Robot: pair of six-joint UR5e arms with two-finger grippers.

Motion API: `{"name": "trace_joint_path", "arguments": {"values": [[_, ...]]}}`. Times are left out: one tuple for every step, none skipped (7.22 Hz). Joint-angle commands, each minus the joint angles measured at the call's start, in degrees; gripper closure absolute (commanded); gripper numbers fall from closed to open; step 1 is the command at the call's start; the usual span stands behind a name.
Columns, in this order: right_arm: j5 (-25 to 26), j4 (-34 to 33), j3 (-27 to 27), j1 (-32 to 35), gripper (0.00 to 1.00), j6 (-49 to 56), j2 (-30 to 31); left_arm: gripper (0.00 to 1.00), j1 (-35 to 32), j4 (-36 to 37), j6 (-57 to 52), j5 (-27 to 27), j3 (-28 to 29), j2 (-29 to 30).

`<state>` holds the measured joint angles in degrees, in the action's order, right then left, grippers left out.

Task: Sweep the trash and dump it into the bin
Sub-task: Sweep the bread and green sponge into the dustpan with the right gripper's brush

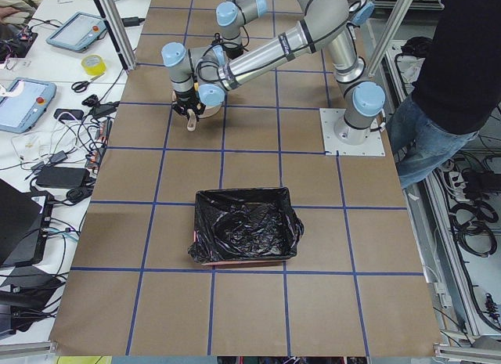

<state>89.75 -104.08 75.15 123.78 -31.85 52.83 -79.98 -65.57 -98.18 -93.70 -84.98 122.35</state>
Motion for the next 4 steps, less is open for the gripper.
{"name": "trace_joint_path", "arguments": {"values": [[-0.62,-0.16,-3.5,2.77,1.0,-1.36,-2.98,1.0,0.0,0.0,0.01,0.01,-0.01,0.0],[-2.02,-0.16,-5.78,2.96,1.0,-1.63,-3.78,1.0,0.0,0.0,0.01,0.01,-0.01,0.0],[-3.25,-0.07,-7.29,3.22,1.0,-2.25,-3.87,1.0,0.09,0.09,-0.08,0.09,-0.09,-0.18],[-2.57,0.27,-7.21,3.31,1.0,-1.9,-3.79,1.0,0.09,0.09,-0.08,0.09,0.08,-0.18]]}}
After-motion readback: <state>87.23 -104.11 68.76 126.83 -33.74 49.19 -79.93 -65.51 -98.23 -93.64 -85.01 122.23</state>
